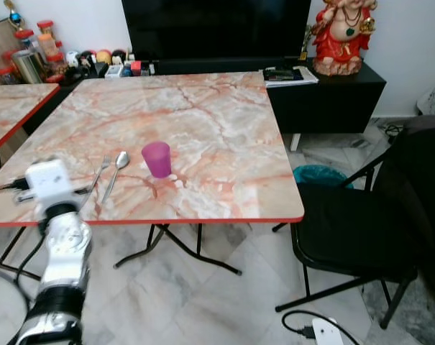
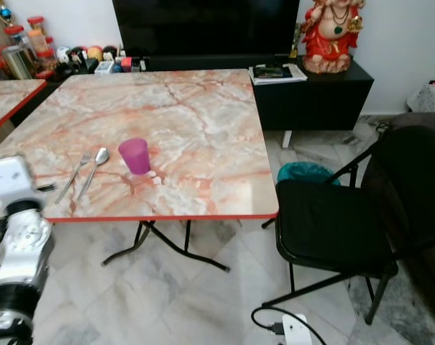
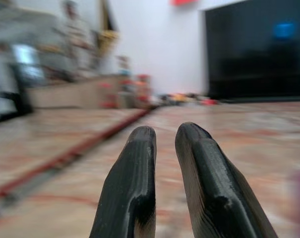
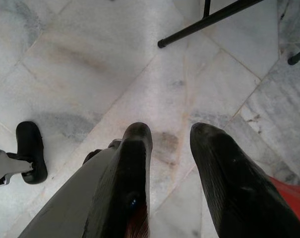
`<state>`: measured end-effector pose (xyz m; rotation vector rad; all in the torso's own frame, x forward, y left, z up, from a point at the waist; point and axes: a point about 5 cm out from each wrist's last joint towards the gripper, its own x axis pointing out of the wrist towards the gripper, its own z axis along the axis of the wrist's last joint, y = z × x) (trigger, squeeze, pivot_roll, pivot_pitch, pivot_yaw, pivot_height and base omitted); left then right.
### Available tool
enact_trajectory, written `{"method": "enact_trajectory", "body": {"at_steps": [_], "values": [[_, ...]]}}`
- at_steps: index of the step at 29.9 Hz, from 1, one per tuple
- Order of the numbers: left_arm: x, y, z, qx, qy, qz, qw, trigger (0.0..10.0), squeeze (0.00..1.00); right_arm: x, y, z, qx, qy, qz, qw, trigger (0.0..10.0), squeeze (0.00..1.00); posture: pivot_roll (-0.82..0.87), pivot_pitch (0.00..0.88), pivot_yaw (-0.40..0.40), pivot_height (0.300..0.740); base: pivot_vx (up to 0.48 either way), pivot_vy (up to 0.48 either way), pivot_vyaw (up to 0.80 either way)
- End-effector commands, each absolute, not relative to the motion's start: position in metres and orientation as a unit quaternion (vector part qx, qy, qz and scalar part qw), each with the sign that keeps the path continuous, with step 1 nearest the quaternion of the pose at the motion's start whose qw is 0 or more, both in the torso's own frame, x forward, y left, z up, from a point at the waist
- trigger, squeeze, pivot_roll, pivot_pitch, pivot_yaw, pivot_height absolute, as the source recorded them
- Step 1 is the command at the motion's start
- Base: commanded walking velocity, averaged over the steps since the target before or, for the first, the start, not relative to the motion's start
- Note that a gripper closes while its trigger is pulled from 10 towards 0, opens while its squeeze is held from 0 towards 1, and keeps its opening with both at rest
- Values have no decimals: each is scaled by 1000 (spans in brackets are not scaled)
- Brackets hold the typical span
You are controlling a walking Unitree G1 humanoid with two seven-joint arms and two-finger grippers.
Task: Setting the table
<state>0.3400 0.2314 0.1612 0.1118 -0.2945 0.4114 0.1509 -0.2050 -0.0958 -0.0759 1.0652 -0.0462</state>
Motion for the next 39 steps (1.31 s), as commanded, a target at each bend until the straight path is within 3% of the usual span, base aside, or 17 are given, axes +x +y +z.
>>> {"method": "enact_trajectory", "body": {"at_steps": [1,5,14,39], "values": [[343,227,167,48,-147,191,969,10000,0,153,-204,-95,-39,504,-17,863,10000,0,-47,0,33,740,0,0,0],[350,207,176,20,-157,165,974,10000,0,153,-204,-95,-37,502,-21,864,10000,0,-55,0,33,740,288,0,0],[357,194,196,-2,-174,129,976,10000,0,153,-203,-95,-38,506,-22,862,10000,0,-53,12,38,740,326,0,0],[358,186,206,-14,-180,108,978,10000,0,154,-203,-95,-39,507,-20,861,10000,0,-47,16,38,740,347,0,0]]}}
